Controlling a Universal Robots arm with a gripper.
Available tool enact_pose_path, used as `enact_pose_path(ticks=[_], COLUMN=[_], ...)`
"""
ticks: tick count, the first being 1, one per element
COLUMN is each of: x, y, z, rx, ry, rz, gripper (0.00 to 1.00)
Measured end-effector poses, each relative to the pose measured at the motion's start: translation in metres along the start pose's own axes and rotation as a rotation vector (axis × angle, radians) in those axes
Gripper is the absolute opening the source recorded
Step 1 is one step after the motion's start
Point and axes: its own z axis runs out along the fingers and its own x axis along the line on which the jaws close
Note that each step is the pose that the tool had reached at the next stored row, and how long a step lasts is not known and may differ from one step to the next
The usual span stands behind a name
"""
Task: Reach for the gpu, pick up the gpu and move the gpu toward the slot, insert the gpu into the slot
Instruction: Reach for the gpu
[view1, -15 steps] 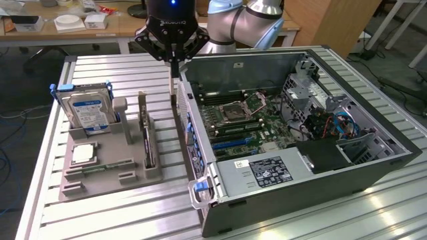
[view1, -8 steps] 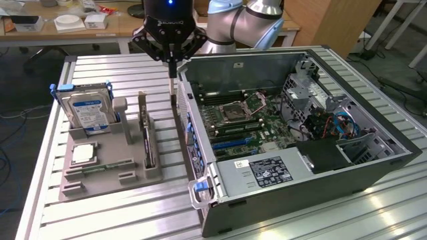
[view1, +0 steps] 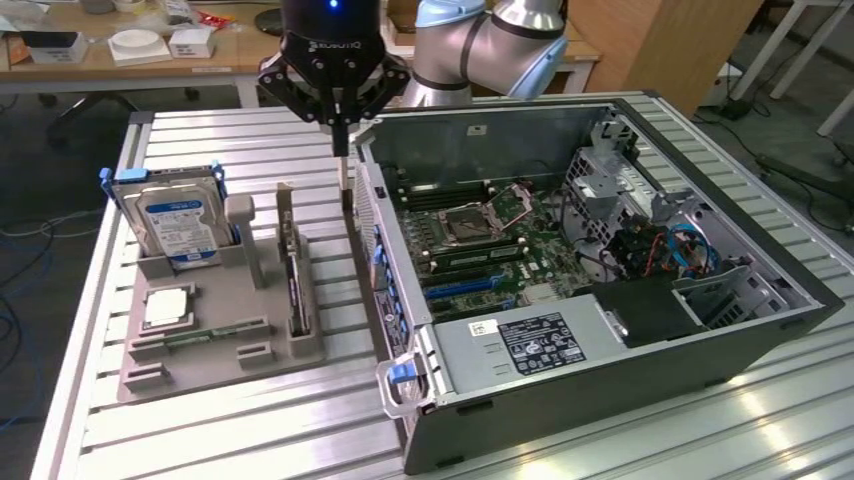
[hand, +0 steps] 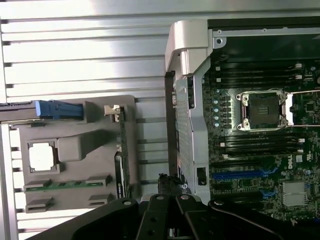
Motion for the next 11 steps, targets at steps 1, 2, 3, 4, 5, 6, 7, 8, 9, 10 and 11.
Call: enact_pose_path(ticks=[1, 2, 3, 4, 5, 6, 7, 8, 9, 10, 11], x=[0.0007, 0.0014, 0.0021, 0.0027, 0.0035, 0.0043, 0.0052, 0.006, 0.0069, 0.0077, 0.0086], y=[-0.0001, -0.0001, -0.0002, -0.0002, -0.0003, -0.0003, -0.0004, -0.0005, -0.0005, -0.0006, -0.0007], z=[0.0, 0.0, -0.0001, -0.0001, -0.0001, -0.0001, -0.0001, -0.0001, -0.0002, -0.0002, -0.0002], rx=[0.0, 0.0, 0.0, 0.0, 0.0, 0.0, 0.0, 0.0, 0.0, -0.0001, 0.0], ry=[0.0, 0.0, 0.0, 0.0, 0.0, 0.0, 0.0, 0.0, 0.0, 0.0, 0.0], rz=[0.0, 0.0, 0.0, 0.0, 0.0, 0.0, 0.0, 0.0, 0.0, 0.0, 0.0], gripper=[0.1, 0.1, 0.1, 0.1, 0.1, 0.1, 0.1, 0.1, 0.1, 0.1, 0.1])
